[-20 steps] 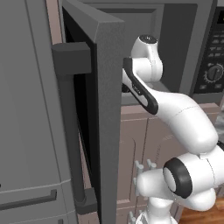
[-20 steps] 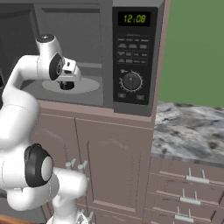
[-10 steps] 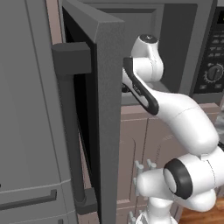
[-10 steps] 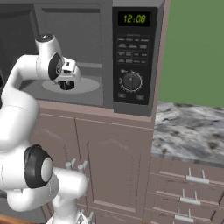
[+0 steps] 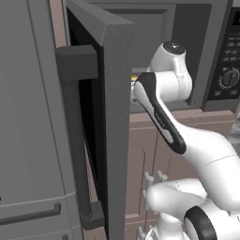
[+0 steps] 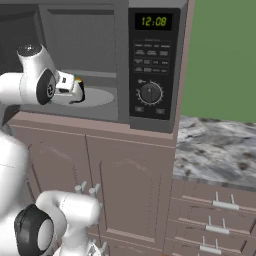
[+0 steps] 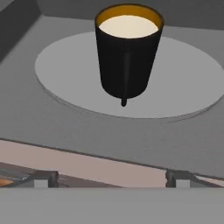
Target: Pick the mug from the counter and place it inside the microwave. Then close the microwave.
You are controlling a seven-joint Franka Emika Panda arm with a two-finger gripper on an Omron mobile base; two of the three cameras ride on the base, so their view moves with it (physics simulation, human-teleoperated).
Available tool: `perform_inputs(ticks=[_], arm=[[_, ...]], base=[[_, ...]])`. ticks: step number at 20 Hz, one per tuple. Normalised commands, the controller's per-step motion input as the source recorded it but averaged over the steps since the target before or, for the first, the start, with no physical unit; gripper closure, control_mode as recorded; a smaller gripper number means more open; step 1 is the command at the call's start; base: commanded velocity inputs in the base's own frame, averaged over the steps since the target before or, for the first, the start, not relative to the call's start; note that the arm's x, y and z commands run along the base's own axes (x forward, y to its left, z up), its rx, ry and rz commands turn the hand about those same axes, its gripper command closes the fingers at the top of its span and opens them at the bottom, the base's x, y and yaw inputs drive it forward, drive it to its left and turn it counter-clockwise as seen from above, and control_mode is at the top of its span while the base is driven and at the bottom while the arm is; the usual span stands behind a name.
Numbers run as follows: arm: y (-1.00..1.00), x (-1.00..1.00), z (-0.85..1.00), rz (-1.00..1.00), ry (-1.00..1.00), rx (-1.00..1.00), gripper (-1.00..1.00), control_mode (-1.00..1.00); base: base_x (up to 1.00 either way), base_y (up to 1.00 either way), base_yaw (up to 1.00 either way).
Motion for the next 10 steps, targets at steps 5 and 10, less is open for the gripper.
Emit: perform_inputs(ticks=[5, 10], arm=[[-0.06, -1.0, 0.26, 0.0, -0.04, 0.02, -1.0, -1.0], [-0.26, -0.99, 0.33, 0.0, -0.03, 0.01, -1.0, -1.0]], base=[[0.0, 0.0, 0.0], [0.0, 0.0, 0.0]])
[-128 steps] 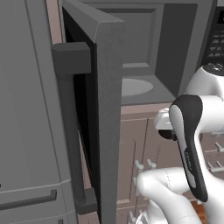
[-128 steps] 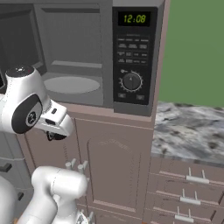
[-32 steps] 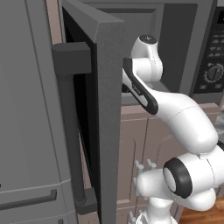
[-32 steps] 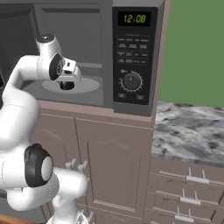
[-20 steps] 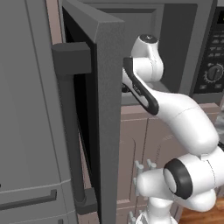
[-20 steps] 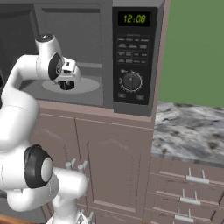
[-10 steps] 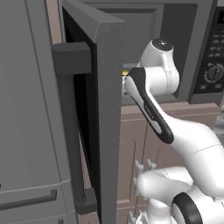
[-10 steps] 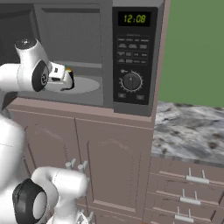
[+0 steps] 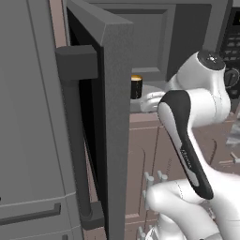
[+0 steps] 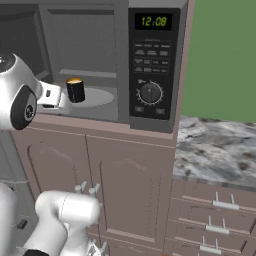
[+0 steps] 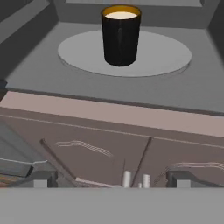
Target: Pick the mug from the counter and place it inside the microwave. Then close the microwave.
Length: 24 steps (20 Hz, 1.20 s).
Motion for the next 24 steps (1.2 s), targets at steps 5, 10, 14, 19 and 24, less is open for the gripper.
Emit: perform_inputs(ticks=[5, 10, 14, 19, 24], arm=[[-0.22, -1.0, 0.19, -0.04, -0.01, 0.03, -1.0, -1.0], [-0.14, -1.0, 0.01, -0.13, 0.0, 0.02, -1.0, -1.0], [-0.09, -1.0, 0.01, -0.14, -0.09, 0.08, -1.0, -1.0], [-0.02, -0.97, 0.31, -0.01, -0.09, 0.1, -1.0, -1.0], [-0.01, -1.0, 0.43, 0.0, -0.11, 0.09, -1.0, -1.0]], base=[[0.0, 0.0, 0.0], [0.0, 0.0, 0.0], [0.0, 0.0, 0.0], [0.0, 0.0, 0.0], [0.0, 0.0, 0.0]])
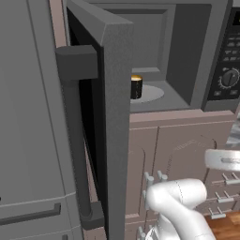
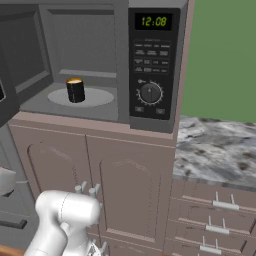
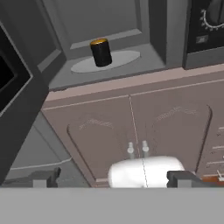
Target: Pick the mug from the counter and place it inside the microwave. Then close the microwave.
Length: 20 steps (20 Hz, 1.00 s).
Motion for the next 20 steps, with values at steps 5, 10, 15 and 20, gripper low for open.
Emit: perform_inputs(ticks=[5, 10, 15, 20], arm=[[0.0, -1.0, 0.25, -0.05, -0.15, 0.02, -1.0, -1.0], [0.0, -1.0, 0.21, -0.08, -0.07, 0.0, -1.0, -1.0], [0.1, -0.6, 0.06, -0.19, -0.01, 0.0, -1.0, -1.0], [0.07, -0.08, 0.01, -0.16, -0.07, 0.01, -1.0, -1.0]], base=[[0.0, 0.0, 0.0], [0.0, 0.0, 0.0], [0.0, 0.0, 0.0], [0.0, 0.0, 0.0]])
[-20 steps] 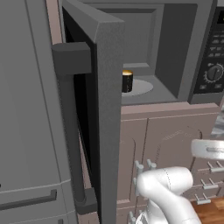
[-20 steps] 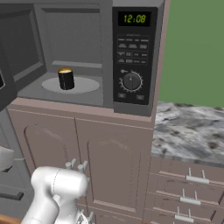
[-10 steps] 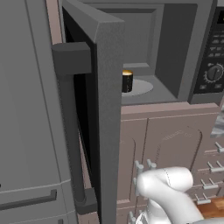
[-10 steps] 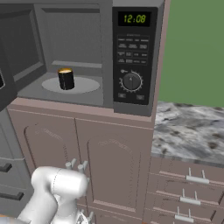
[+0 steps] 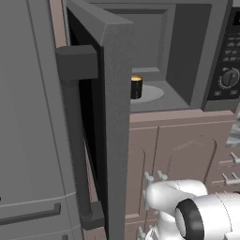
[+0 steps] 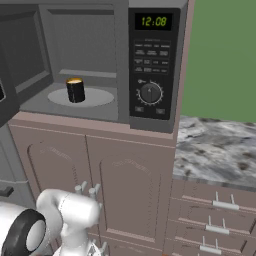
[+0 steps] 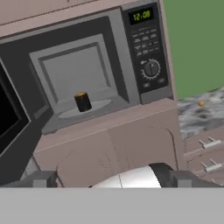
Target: Pick the mug from the counter and place it inside the microwave. Then close the microwave.
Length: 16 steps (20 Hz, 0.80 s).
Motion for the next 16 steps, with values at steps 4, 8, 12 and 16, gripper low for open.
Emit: perform_inputs(ticks=[4, 8, 12, 16], arm=[[0.38, -0.1, 0.04, -0.29, -0.09, -0.01, -1.0, -1.0], [0.39, -0.53, 0.06, -0.36, -0.08, -0.02, -1.0, -1.0], [0.18, -0.6, 0.02, -0.34, -0.04, -0.01, -1.0, -1.0], [0.16, -0.32, 0.28, -0.17, 0.0, -0.05, -1.0, -1.0]], base=[[0.0, 0.0, 0.0], [0.0, 0.0, 0.0], [0.0, 0.0, 0.0], [0.0, 0.0, 0.0]])
